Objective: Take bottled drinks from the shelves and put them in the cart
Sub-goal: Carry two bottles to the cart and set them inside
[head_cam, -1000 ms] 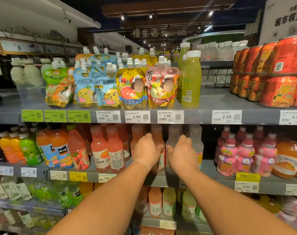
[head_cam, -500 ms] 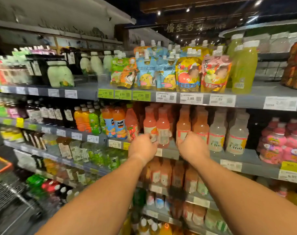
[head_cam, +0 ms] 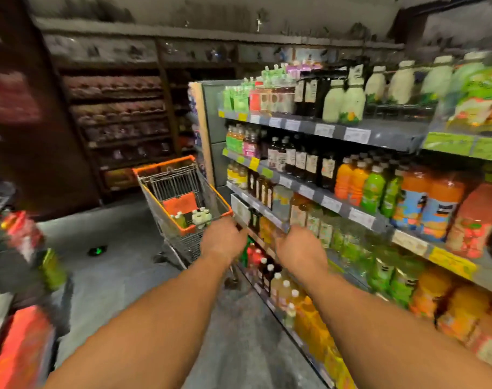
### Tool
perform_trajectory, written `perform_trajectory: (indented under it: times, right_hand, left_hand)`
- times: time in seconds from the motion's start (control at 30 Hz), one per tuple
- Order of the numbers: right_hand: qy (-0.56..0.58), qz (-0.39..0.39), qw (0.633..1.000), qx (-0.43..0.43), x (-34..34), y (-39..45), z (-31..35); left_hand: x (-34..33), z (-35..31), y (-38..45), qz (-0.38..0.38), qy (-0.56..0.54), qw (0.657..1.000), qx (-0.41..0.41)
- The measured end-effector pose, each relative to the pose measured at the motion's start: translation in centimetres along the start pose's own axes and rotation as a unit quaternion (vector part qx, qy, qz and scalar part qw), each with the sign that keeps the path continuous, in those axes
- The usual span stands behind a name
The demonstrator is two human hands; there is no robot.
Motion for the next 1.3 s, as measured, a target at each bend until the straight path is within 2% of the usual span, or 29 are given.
perform_trajectory:
  times: [0.07,0.27,0.4,0.7,0.83,1.0,1.3]
  right_hand:
    - [-0.020,-0.001,0.998,0.060,-2.5,1.1,4.6]
    - [0.025,0.055,0.992,0.114,-10.9,6.9,12.5]
    - [0.040,0.072,0.988,0.129,-15.9,13.7,14.3]
    - [-0.014,0.140,0.969,0.202,-23.7,33.3,18.5]
    - [0.036,0.171,0.970,0.172,-27.5,39.9,21.1]
    - [0.022,0.194,0.968,0.160,-33.8,46.5,24.8]
    - [0.009,0.216,0.969,0.119,-43.6,57.5,31.0]
  left_hand:
    - [1.8,4.6,1.3,-0.017,0.000,0.999,0.051]
    - [2.7,14.3,6.1,-0.055,-0.009,0.985,0.164]
    - [0.0,17.3,11.9,-0.055,0.001,0.980,0.192]
    - [-4.5,20.9,29.4,-0.071,-0.026,0.964,0.255]
    - [-5.6,23.4,35.7,-0.060,-0.020,0.958,0.280]
    - [-7.4,28.2,43.2,-0.066,-0.015,0.950,0.304]
    - [-10.8,37.1,57.4,-0.014,-0.039,0.947,0.319]
Point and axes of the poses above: each hand's wrist, its own y-axis towards the middle knuckle, its own x-axis out of the back of the hand, z = x × y, the point moved 5 cm from there along y, towards the middle knuckle, and after that the axes turned 1 degree about -y, right-handed, at the moved point
